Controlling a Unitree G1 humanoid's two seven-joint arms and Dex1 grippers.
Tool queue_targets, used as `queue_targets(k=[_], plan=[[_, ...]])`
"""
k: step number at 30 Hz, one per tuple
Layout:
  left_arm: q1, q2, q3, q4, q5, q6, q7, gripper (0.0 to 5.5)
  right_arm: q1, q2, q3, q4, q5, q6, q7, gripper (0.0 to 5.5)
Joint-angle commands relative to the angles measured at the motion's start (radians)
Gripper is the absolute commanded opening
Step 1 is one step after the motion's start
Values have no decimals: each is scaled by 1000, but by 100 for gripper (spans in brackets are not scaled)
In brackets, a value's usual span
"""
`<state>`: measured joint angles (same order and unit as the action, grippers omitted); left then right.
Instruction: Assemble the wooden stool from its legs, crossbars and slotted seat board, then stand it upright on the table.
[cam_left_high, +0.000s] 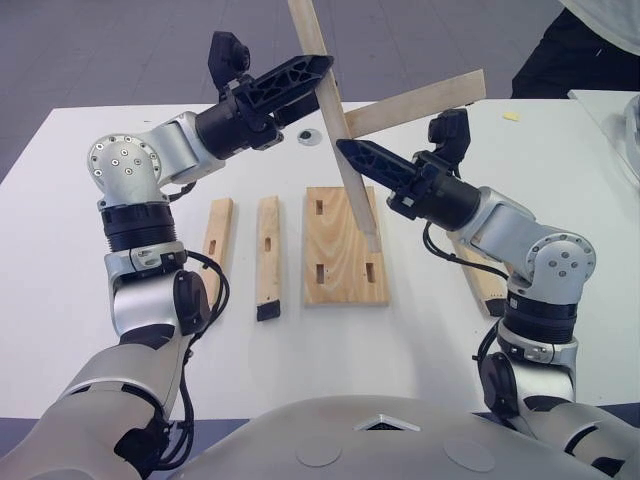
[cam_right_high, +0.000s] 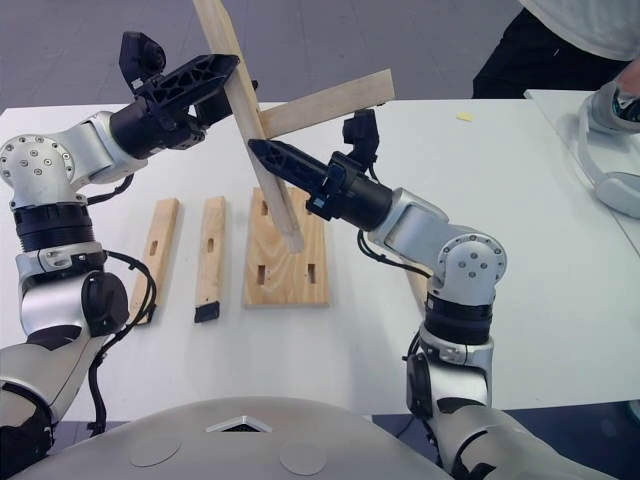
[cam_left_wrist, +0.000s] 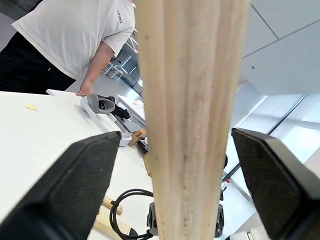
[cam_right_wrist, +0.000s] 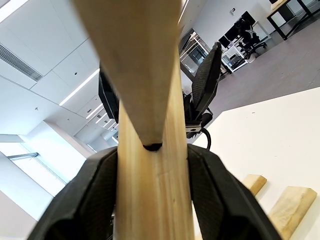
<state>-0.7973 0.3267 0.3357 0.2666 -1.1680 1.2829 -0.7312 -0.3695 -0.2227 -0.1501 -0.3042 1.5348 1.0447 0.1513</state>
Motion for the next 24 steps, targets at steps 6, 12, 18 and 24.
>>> queue_targets(k=[6, 12, 18, 24], plan=[[19, 0, -12, -17, 5, 10, 2, 260, 23, -30, 24, 1, 21, -20, -8, 207], [26, 7, -12, -21, 4, 3, -5, 208, 24, -37, 29, 9, 22, -28, -3, 207], [38, 16, -16, -25, 11, -7, -8, 208, 15, -34, 18, 42, -22, -55, -42, 207], [43, 24, -21, -16, 21, -17, -14, 208, 21, -39, 18, 41, -15, -69, -29, 332]])
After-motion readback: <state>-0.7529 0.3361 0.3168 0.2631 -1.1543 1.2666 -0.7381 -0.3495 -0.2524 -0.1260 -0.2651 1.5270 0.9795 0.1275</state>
